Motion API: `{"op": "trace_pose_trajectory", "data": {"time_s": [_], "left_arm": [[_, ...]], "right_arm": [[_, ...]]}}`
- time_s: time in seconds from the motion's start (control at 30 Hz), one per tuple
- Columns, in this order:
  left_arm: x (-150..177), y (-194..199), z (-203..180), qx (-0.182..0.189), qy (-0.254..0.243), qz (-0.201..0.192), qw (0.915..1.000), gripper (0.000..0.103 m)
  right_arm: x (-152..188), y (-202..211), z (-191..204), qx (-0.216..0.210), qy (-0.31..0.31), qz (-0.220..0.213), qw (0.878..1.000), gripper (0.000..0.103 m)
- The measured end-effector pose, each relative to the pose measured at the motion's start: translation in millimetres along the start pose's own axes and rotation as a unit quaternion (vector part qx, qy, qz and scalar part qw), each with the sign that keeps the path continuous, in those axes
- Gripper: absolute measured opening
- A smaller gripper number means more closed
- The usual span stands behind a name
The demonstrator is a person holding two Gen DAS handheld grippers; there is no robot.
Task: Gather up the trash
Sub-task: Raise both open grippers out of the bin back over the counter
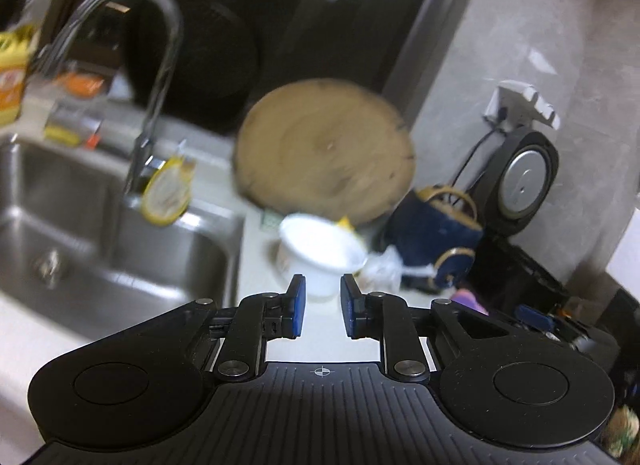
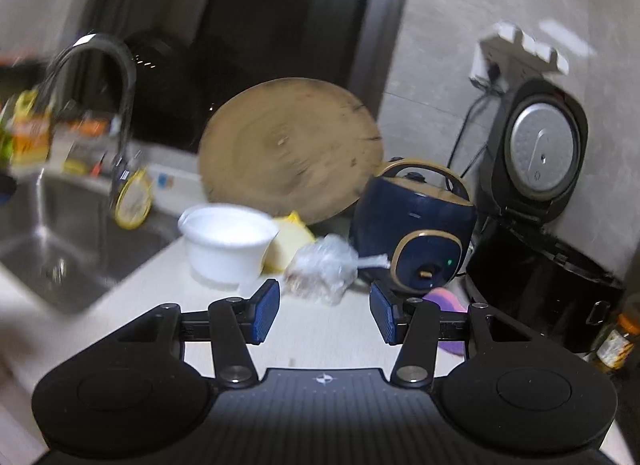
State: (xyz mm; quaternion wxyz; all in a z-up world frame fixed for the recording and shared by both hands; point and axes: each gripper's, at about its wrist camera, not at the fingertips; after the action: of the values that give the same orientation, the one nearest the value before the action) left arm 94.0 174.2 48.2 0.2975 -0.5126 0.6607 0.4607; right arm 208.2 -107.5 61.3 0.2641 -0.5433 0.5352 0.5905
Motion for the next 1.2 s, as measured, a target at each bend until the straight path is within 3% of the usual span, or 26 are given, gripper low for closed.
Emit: {"op": "trace_pose_trajectory", "data": {"time_s": [0.17, 0.3, 0.4, 0.6, 0.77, 0.87, 0.97, 1.07, 1.17, 1.2], "left_arm": [[-21, -44, -21, 0.003, 0.003, -0.011, 0.9999, 0.022], [-27, -99, -50, -0.043, 0.038, 0.023, 0.9981, 0.022], [-12, -126, -54, -0.072, 0.052, 0.055, 0.9945, 0.022], [29, -131, -40, -0.117, 0.103, 0.100, 0.9827, 0.022], [41, -120, -22, -0.142, 0.152, 0.105, 0.9724, 0.022], [39, -115, -17, -0.152, 0.154, 0.100, 0.9711, 0.022], [37, -110, -13, -0.155, 0.155, 0.094, 0.9713, 0.022], [34, -110, -8, -0.160, 0.159, 0.090, 0.9700, 0.022], [26, -115, -3, -0.160, 0.156, 0.084, 0.9710, 0.022], [23, -118, -2, -0.157, 0.153, 0.080, 0.9722, 0.022]], "right_arm": [[-26, -69, -19, -0.030, 0.018, 0.001, 0.999, 0.058], [-33, -144, -30, -0.093, -0.013, 0.052, 0.994, 0.061], [-38, -195, -32, -0.127, -0.051, 0.074, 0.988, 0.063], [-49, -283, 3, -0.172, -0.067, 0.097, 0.978, 0.063], [-65, -347, 34, -0.168, -0.036, 0.104, 0.980, 0.066], [-72, -395, 33, -0.148, -0.048, 0.144, 0.977, 0.070], [-63, -438, 18, -0.145, -0.109, 0.218, 0.959, 0.070], [-44, -447, 2, -0.204, -0.191, 0.272, 0.921, 0.059], [-31, -427, -1, -0.241, -0.192, 0.284, 0.908, 0.043], [-26, -418, 0, -0.251, -0.183, 0.286, 0.906, 0.042]]}}
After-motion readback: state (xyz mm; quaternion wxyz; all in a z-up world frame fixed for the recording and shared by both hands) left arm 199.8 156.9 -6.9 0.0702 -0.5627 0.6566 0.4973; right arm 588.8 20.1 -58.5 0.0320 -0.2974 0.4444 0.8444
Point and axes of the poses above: each gripper's, at about its wrist camera, not at the fingertips, and y roughly against the way its jaws point, z to its left, x to its underside, and after that the axes turned 2 degrees about x, right-handed
